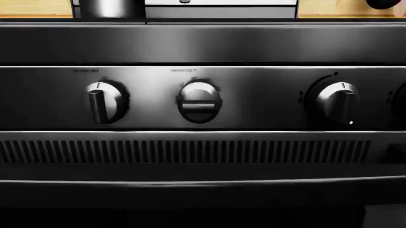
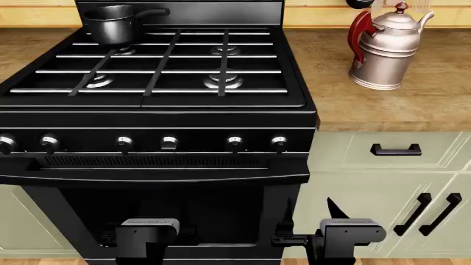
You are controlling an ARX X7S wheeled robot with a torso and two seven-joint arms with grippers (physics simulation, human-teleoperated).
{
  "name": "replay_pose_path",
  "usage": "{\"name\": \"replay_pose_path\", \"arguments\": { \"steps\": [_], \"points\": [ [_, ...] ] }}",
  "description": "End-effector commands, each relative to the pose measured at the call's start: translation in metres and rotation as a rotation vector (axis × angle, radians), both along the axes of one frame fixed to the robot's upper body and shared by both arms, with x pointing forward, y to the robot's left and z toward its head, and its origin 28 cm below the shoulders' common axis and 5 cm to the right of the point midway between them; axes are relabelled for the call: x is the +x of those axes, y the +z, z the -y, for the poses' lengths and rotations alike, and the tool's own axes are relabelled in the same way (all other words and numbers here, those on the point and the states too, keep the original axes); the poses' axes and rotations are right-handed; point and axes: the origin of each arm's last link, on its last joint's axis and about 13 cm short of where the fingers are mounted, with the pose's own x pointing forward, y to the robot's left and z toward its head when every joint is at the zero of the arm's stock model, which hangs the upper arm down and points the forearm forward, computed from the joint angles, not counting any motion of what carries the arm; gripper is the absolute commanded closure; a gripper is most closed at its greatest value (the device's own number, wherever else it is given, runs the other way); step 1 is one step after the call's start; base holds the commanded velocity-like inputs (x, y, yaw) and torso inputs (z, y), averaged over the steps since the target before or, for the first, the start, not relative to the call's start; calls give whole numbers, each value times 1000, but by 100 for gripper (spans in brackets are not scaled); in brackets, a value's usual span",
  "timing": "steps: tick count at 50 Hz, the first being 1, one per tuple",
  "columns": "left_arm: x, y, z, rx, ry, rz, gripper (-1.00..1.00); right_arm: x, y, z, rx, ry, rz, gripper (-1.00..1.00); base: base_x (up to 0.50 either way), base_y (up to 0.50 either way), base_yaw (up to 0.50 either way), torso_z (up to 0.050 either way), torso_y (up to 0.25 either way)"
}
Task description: Pick the kettle from the counter and place it on a stove burner. Then turn the burner on.
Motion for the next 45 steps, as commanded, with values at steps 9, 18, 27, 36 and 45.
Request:
{"name": "replay_pose_path", "arguments": {
  "steps": [9,18,27,36,45],
  "points": [
    [-13,20,2,14,-30,141,-100,-7,8,5,30,5,79,-100,0,0,0,17,0],
    [22,110,2,32,-63,394,-100,7,110,9,65,15,305,-100,0,0,0,50,0],
    [35,166,-6,30,-56,549,-100,9,168,18,104,7,464,-100,0,0,0,50,0],
    [19,182,-8,9,-67,578,-100,-10,181,21,107,32,550,-100,325,-346,0,28,0],
    [17,184,-6,18,-87,588,-100,-14,185,21,112,49,583,-100,420,-385,0,0,0]
  ]
}}
